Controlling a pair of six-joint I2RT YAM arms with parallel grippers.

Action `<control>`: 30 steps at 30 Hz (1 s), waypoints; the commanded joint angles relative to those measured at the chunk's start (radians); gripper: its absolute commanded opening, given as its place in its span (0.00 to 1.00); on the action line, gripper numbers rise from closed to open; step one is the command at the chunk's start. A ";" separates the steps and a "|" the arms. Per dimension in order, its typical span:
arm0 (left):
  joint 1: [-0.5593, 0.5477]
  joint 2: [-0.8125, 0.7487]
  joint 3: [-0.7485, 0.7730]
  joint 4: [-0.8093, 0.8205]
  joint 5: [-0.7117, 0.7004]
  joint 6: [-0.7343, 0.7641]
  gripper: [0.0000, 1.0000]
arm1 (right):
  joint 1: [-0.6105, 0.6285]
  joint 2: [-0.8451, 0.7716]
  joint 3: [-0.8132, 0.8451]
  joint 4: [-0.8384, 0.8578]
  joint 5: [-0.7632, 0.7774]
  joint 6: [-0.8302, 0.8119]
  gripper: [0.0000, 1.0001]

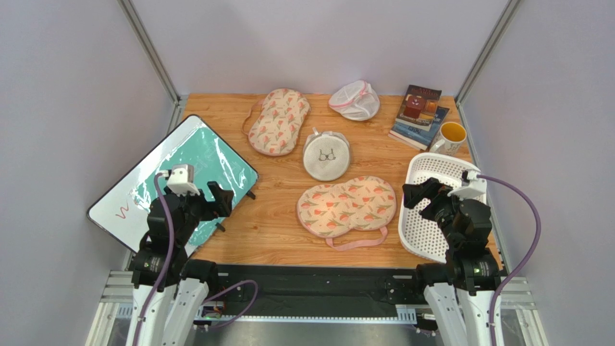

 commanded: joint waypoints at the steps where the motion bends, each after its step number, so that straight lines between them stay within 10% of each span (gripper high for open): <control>1: -0.001 -0.008 0.038 -0.015 -0.039 0.000 1.00 | 0.005 -0.006 0.004 0.019 -0.021 -0.009 0.96; 13: -0.042 0.151 0.041 -0.016 0.003 0.002 0.93 | 0.007 0.021 -0.003 0.039 -0.088 -0.024 0.95; 20: -0.482 0.372 0.060 0.120 -0.223 -0.176 0.94 | 0.005 0.051 -0.010 0.050 -0.116 -0.030 0.94; 30: -0.676 0.740 -0.043 0.504 -0.069 -0.372 0.95 | 0.007 0.043 -0.019 0.060 -0.139 -0.033 0.94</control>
